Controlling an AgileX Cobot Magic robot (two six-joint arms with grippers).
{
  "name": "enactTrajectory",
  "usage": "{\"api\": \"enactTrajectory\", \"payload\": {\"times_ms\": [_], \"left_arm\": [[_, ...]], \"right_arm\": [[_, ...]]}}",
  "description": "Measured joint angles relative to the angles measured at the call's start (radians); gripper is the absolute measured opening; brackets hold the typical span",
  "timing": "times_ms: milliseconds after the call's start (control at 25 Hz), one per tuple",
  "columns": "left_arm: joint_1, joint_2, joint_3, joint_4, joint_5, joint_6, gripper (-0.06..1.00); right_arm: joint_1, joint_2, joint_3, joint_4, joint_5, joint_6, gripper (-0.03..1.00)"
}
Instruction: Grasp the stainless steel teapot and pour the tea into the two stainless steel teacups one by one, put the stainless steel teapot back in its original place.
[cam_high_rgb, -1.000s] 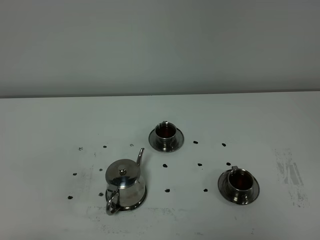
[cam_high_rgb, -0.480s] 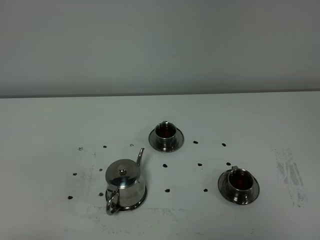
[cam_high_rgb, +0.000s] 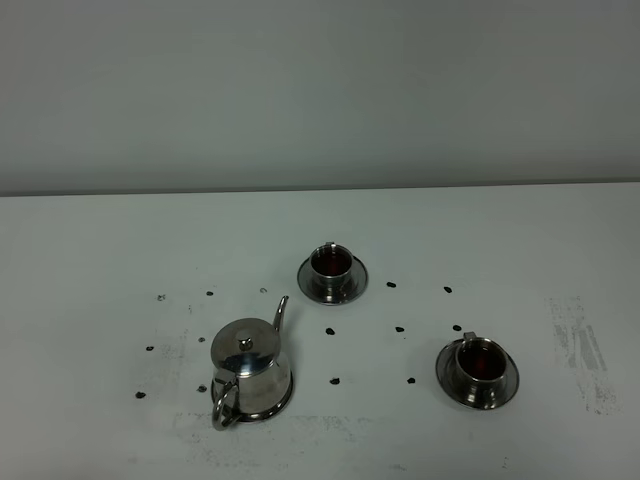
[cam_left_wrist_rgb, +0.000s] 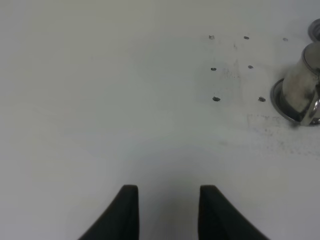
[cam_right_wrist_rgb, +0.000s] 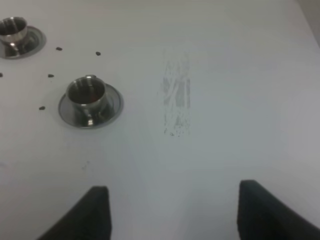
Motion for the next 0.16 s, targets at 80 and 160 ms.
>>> {"api": "enactTrajectory", "payload": {"times_ms": [80, 160], "left_arm": [[0.000, 0.000, 0.000, 0.000, 0.000, 0.000, 0.35], [0.000, 0.000, 0.000, 0.000, 0.000, -0.001, 0.35]], "right_arm": [[0.000, 0.000, 0.000, 0.000, 0.000, 0.000, 0.56], [0.000, 0.000, 0.000, 0.000, 0.000, 0.000, 0.56]]}}
